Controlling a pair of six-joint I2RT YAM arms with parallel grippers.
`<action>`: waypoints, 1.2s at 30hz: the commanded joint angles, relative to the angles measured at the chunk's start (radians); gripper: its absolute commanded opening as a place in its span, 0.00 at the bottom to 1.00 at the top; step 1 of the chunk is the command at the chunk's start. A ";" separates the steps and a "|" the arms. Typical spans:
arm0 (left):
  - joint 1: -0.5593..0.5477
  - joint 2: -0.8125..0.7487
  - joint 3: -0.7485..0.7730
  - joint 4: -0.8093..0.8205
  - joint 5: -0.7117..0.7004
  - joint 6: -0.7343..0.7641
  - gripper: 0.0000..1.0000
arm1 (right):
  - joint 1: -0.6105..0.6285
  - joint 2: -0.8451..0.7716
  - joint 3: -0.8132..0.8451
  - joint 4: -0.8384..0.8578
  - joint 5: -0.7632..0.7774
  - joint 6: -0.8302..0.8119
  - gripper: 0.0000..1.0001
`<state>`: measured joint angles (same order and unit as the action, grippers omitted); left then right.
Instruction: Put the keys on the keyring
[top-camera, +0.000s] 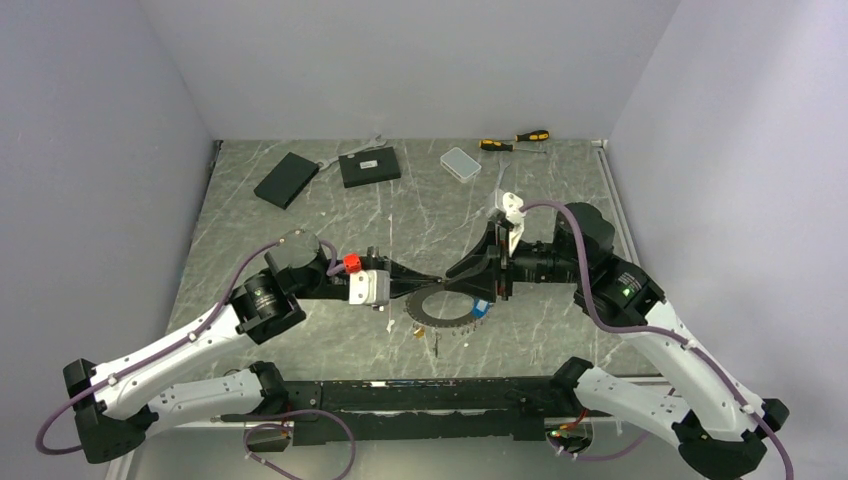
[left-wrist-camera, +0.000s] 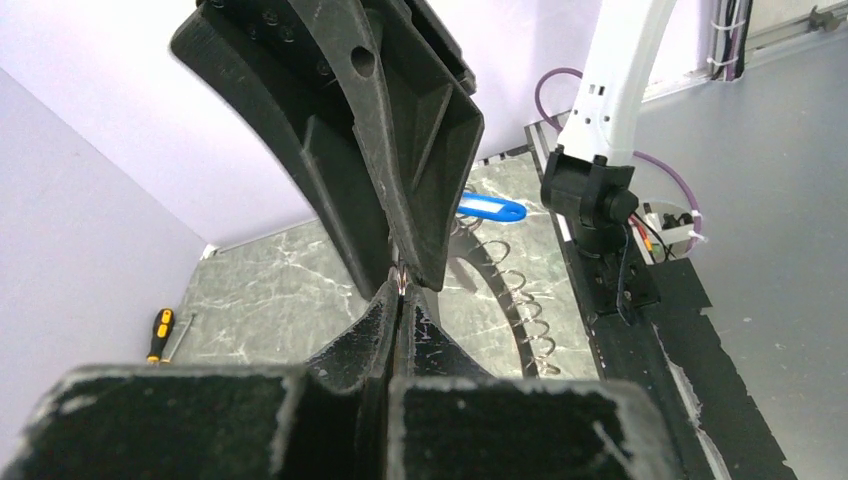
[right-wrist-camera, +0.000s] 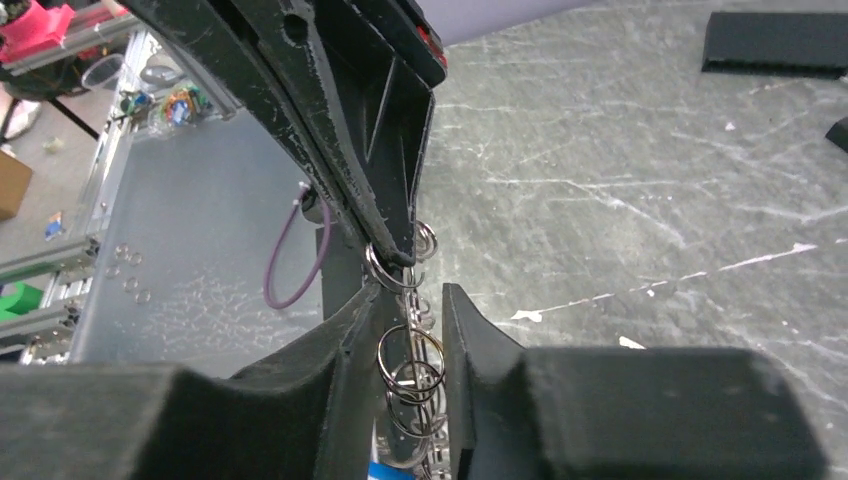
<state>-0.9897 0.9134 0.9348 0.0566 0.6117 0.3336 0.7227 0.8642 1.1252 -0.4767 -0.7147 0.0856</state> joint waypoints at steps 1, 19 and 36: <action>0.001 -0.005 0.007 0.102 0.020 -0.032 0.00 | 0.001 -0.031 -0.019 0.134 -0.031 0.008 0.23; 0.002 0.012 0.001 0.158 -0.013 -0.072 0.00 | 0.001 -0.042 -0.057 0.171 -0.049 0.022 0.15; 0.002 0.015 0.006 0.130 -0.031 -0.087 0.00 | 0.002 -0.114 -0.096 0.248 -0.038 0.019 0.00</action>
<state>-0.9890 0.9276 0.9241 0.1356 0.5938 0.2668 0.7235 0.7788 1.0191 -0.3130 -0.7414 0.1059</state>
